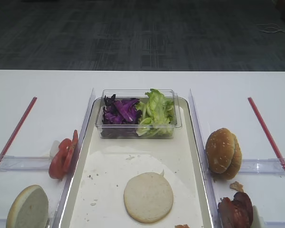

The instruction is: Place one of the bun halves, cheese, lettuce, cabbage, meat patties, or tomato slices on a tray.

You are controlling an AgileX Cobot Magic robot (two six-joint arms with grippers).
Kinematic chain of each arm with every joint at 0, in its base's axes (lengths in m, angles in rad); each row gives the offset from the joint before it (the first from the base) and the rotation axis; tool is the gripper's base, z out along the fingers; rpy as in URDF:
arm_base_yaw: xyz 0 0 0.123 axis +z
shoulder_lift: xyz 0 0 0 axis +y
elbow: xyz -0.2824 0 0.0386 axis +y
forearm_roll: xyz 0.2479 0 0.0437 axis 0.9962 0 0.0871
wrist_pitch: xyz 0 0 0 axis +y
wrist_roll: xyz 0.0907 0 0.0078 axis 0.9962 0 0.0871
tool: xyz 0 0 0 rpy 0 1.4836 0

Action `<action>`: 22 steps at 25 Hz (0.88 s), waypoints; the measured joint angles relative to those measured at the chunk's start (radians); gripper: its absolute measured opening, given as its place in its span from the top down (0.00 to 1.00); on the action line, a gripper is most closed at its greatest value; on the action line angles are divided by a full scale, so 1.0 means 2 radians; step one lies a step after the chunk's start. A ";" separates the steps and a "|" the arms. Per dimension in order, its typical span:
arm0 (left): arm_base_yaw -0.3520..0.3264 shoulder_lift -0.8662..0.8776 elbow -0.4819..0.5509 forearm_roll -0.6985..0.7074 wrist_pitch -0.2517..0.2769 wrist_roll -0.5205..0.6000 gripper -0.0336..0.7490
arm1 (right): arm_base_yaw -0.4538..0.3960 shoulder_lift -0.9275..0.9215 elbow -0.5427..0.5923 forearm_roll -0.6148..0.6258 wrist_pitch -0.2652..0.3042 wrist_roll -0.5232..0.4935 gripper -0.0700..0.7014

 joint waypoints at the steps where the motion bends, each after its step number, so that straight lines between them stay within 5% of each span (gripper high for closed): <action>1: 0.000 -0.003 0.000 0.000 0.000 0.000 0.45 | 0.000 0.000 0.000 0.000 0.000 0.000 0.02; 22: 0.000 -0.154 0.003 0.003 0.001 0.000 0.45 | 0.000 0.000 0.000 0.000 0.000 0.000 0.02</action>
